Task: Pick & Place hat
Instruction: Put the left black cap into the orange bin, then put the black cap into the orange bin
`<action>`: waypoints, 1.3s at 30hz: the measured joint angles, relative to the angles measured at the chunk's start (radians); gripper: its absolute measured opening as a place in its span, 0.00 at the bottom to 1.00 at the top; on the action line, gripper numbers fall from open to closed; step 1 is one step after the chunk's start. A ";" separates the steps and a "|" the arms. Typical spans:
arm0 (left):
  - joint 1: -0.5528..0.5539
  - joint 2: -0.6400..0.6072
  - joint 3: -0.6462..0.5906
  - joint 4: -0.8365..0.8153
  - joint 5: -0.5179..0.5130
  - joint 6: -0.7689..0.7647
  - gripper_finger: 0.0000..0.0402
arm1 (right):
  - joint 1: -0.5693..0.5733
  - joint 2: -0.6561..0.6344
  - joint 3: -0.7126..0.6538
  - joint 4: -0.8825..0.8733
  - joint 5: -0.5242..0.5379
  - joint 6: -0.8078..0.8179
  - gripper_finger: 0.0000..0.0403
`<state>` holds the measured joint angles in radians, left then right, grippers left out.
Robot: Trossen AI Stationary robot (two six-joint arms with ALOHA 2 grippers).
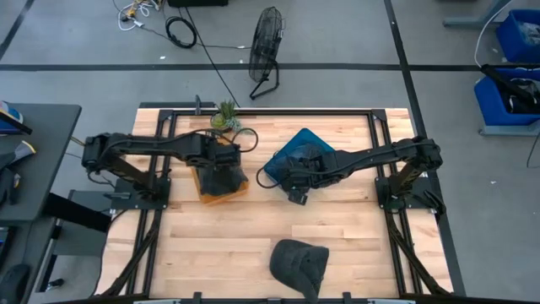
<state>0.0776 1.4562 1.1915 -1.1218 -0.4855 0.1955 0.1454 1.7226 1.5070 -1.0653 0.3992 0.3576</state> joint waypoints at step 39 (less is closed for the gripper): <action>-0.292 -0.237 -0.156 0.243 -0.051 -0.214 0.29 | 0.438 0.069 -0.302 0.458 -0.364 0.003 0.42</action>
<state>-0.2142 1.2195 1.0356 -0.8788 -0.5362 -0.0189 0.5835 1.7916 1.2054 -0.6072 0.0352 0.3605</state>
